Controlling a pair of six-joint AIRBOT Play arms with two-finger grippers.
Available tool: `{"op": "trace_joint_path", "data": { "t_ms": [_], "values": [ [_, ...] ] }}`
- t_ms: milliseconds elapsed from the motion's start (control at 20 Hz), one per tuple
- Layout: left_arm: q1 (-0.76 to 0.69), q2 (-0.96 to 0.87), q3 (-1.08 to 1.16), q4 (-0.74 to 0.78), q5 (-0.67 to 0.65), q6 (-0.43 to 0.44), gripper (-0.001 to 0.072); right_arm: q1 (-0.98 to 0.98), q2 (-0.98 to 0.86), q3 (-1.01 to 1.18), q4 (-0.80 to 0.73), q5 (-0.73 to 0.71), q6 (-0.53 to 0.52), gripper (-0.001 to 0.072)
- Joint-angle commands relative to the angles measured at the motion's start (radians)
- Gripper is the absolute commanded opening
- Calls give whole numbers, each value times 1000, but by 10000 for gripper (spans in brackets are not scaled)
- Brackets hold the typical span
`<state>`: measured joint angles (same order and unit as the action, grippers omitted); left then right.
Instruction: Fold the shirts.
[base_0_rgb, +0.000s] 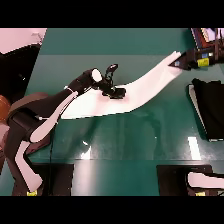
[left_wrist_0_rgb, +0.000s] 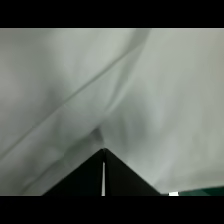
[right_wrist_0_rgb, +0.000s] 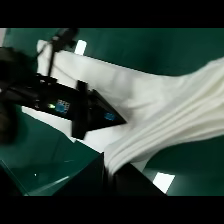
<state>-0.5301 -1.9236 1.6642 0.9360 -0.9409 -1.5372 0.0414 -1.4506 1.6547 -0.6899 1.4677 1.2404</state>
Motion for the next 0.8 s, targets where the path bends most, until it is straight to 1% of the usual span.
{"op": "trace_joint_path", "data": {
  "t_ms": [0, 200, 350, 450, 550, 650, 750],
  "values": [
    [-12, -35, 33, 1, -18, -11, 24, 121, 11, 90, 17, -46, 36, 15],
    [-12, -35, 34, 6, -1, -7, 25, 236, 8, 110, 18, -136, 34, 15],
    [24, -7, 63, 21, -57, 11, 24, 326, -27, 110, 36, -182, 33, 15],
    [95, 69, 68, 94, -88, 11, 24, 387, -61, 110, 104, -216, -11, 15],
    [199, 173, 68, 203, -154, 11, 25, 459, -104, 110, 153, -274, -23, 15],
    [325, 289, 68, 300, -226, 12, 25, 549, -156, 112, 193, -348, -80, 15],
    [436, 389, 68, 354, -253, 27, 26, 644, -242, 170, 193, -404, -99, 16]
  ]
}}
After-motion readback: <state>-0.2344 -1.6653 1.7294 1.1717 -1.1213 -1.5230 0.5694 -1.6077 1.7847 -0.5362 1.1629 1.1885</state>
